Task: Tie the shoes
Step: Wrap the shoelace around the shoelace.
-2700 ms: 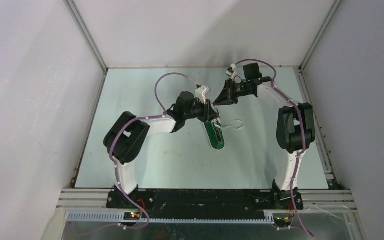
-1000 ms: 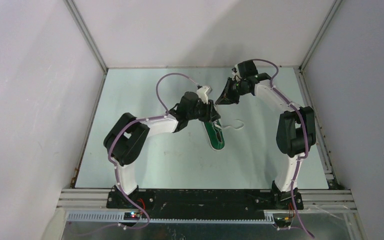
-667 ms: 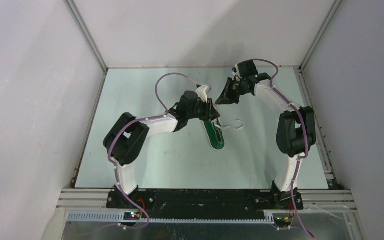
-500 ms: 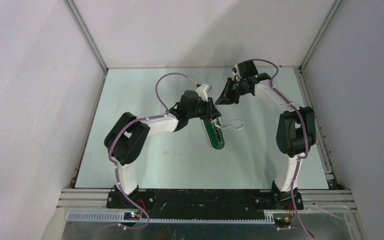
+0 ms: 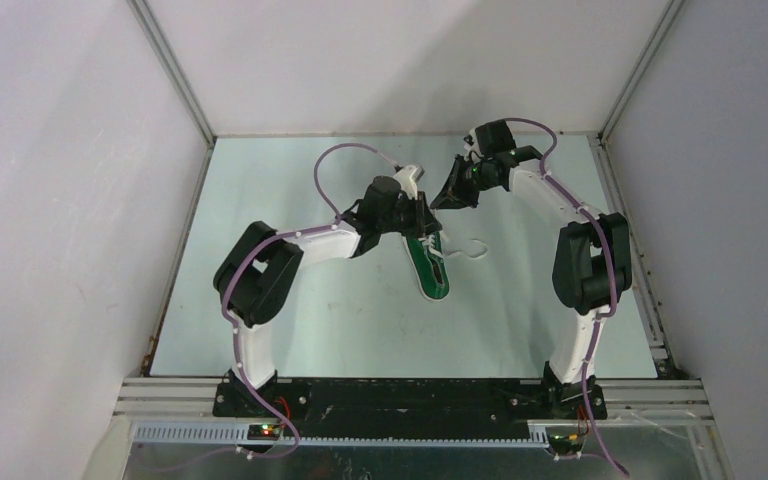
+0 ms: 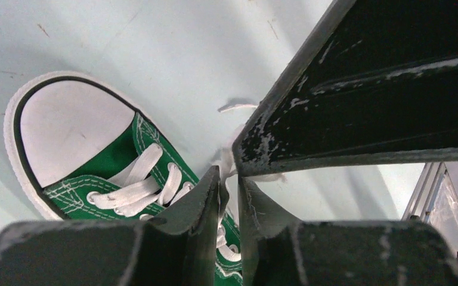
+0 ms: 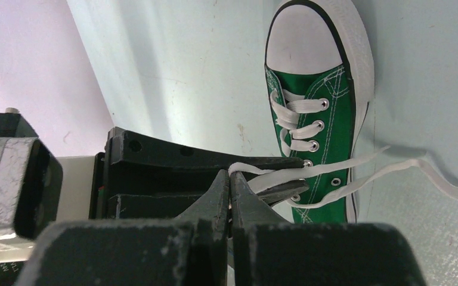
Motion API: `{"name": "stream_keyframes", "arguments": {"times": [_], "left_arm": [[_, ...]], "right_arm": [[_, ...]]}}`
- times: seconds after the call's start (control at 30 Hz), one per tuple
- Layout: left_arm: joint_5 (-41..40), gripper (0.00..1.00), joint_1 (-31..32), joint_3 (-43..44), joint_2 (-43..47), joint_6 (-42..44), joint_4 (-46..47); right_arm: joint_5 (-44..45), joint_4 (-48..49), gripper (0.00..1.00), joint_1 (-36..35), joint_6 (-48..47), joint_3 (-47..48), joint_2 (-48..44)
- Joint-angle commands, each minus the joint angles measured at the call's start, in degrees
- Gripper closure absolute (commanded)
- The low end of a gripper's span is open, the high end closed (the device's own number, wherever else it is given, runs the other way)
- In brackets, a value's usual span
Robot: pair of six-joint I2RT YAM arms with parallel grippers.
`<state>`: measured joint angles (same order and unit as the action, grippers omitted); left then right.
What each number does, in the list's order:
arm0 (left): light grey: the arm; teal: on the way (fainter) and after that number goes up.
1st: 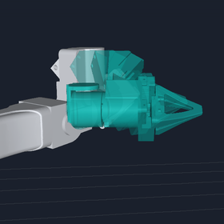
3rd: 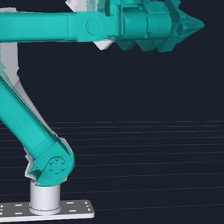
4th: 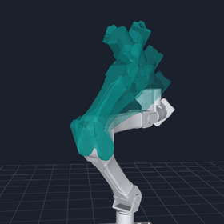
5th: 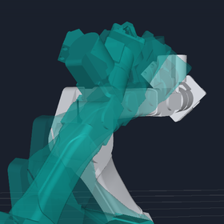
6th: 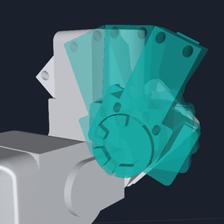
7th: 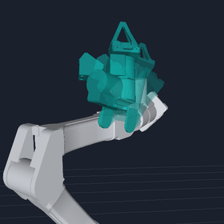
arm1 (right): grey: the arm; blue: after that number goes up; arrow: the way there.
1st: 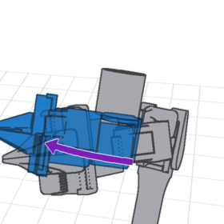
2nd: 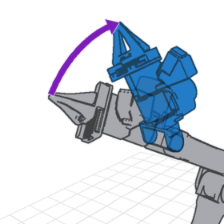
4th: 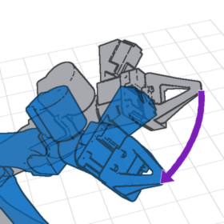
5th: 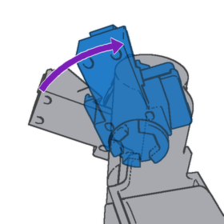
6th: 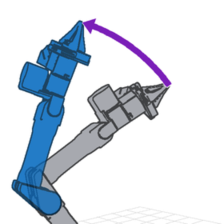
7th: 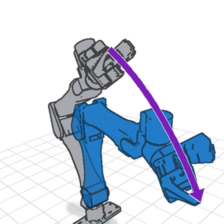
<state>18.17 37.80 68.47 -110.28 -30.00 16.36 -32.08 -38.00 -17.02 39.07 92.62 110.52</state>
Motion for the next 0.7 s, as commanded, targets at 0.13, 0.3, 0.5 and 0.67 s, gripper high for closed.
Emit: {"name": "stream_keyframes", "arguments": {"times": [0.13, 0.3, 0.5, 0.67], "left_arm": [[0.6, 0.73, -0.4, 0.6, 1.2, 3.1, -1.8], [8.4, 0.58, -1.7, -0.5, 3.4, 11.8, 3.0], [29.7, 0.51, -10.1, -4.2, 4.1, 23.3, 6.3], [41.9, 0.50, -13.7, -3.3, 3.7, 37.0, -1.2]], "right_arm": [[-0.4, 1.5, 1.00, 0.3, 0.4, 1.5, -2.6], [-15.9, 8.1, 1.00, 1.2, -6.5, -0.5, -3.5], [-30.3, 10.0, 1.00, 3.1, -16.8, -4.5, -4.3], [-32.7, 6.0, 1.00, 3.1, -27.0, -5.4, -4.6]]}}
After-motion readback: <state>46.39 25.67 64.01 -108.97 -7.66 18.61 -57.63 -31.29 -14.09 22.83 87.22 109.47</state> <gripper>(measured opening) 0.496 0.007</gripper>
